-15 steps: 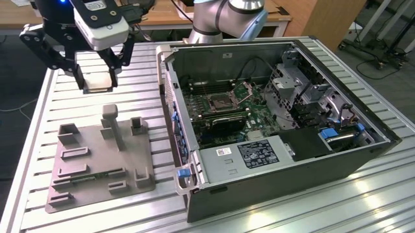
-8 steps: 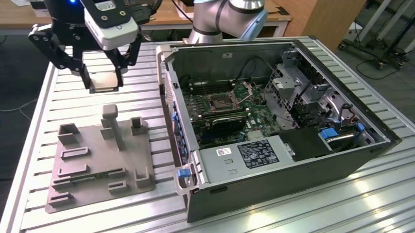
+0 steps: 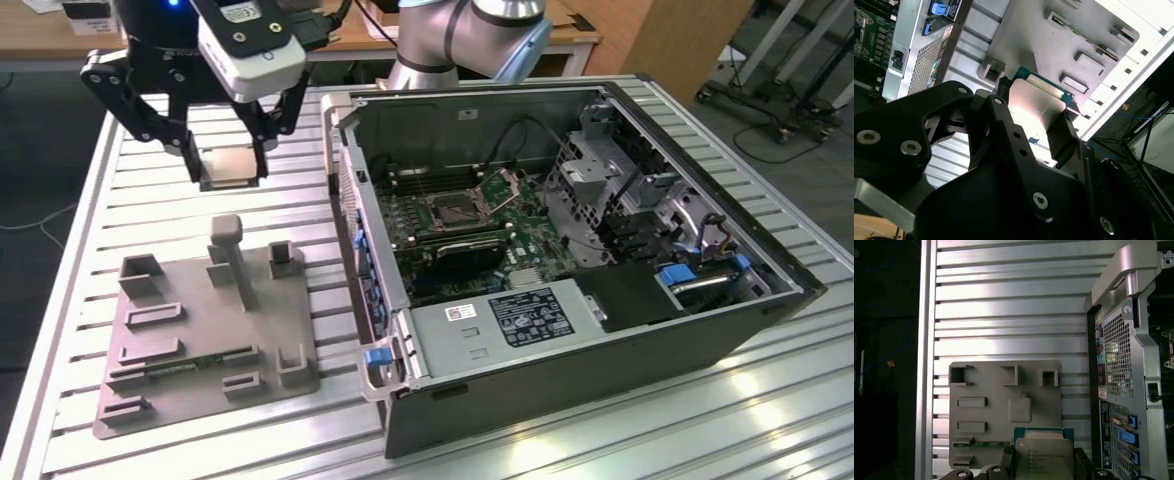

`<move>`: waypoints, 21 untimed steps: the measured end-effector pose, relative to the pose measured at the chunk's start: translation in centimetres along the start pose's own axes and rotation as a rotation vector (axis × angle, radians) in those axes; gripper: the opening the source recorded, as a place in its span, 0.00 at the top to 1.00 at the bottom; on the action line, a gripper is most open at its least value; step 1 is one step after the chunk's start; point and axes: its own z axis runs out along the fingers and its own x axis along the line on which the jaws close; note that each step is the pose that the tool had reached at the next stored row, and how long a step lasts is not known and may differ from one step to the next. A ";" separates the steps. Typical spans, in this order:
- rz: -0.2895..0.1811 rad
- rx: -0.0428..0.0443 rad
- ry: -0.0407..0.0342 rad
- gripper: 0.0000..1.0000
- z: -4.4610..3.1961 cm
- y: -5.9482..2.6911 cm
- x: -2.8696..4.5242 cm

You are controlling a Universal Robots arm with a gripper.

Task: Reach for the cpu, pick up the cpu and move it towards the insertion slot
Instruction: 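Pick up the cpu and move it towards the insertion slot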

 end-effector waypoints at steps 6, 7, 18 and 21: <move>0.000 -0.0001 -0.0001 0.46 0.01 0.02 -0.80; 0.000 0.0000 0.0000 0.46 0.01 0.02 -0.93; 0.000 0.0000 0.0000 0.46 0.02 0.05 -2.24; 0.000 0.0000 0.0000 0.46 0.02 0.06 -2.70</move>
